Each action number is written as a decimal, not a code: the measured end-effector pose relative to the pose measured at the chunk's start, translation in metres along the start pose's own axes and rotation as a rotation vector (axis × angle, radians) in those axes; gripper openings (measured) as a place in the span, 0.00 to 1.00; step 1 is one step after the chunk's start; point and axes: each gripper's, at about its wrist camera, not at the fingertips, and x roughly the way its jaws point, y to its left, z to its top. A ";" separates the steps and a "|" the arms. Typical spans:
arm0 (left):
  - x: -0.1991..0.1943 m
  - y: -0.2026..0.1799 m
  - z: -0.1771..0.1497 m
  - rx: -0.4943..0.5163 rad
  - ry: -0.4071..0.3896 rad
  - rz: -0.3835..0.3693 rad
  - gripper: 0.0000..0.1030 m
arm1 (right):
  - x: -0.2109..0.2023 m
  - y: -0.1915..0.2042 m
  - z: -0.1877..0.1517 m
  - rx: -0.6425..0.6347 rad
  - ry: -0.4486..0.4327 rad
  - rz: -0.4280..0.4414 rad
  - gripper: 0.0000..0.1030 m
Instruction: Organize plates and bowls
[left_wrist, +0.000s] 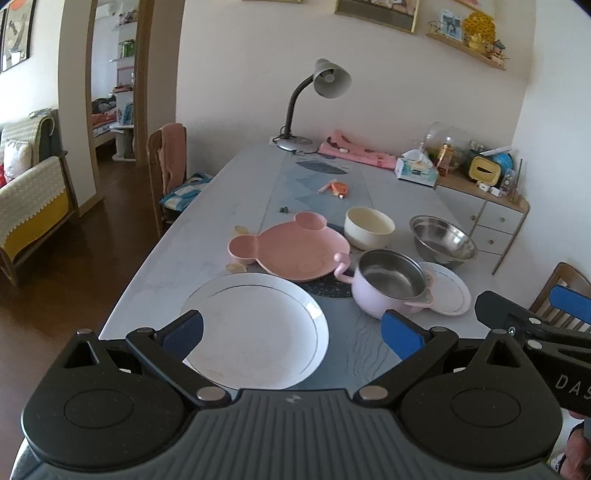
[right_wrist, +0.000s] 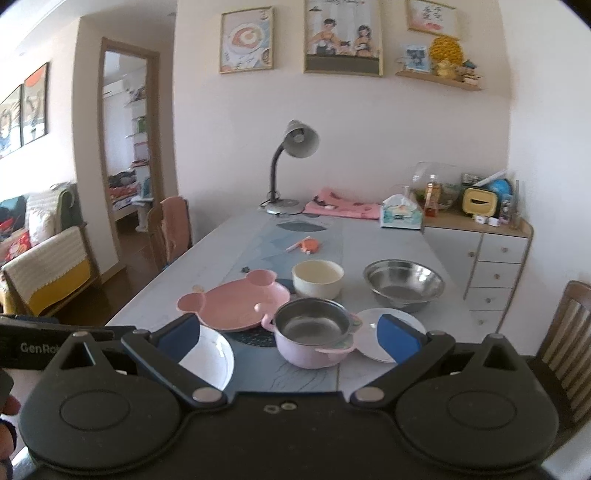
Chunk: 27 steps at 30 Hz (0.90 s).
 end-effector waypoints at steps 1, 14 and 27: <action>0.003 0.002 0.001 -0.003 0.000 0.004 1.00 | 0.005 0.001 0.001 -0.006 0.002 0.004 1.00; 0.051 0.038 -0.001 -0.007 0.058 0.022 1.00 | 0.077 0.003 -0.012 -0.036 0.157 0.071 0.96; 0.128 0.083 0.003 -0.030 0.182 0.105 0.99 | 0.162 0.021 -0.027 -0.089 0.351 0.158 0.76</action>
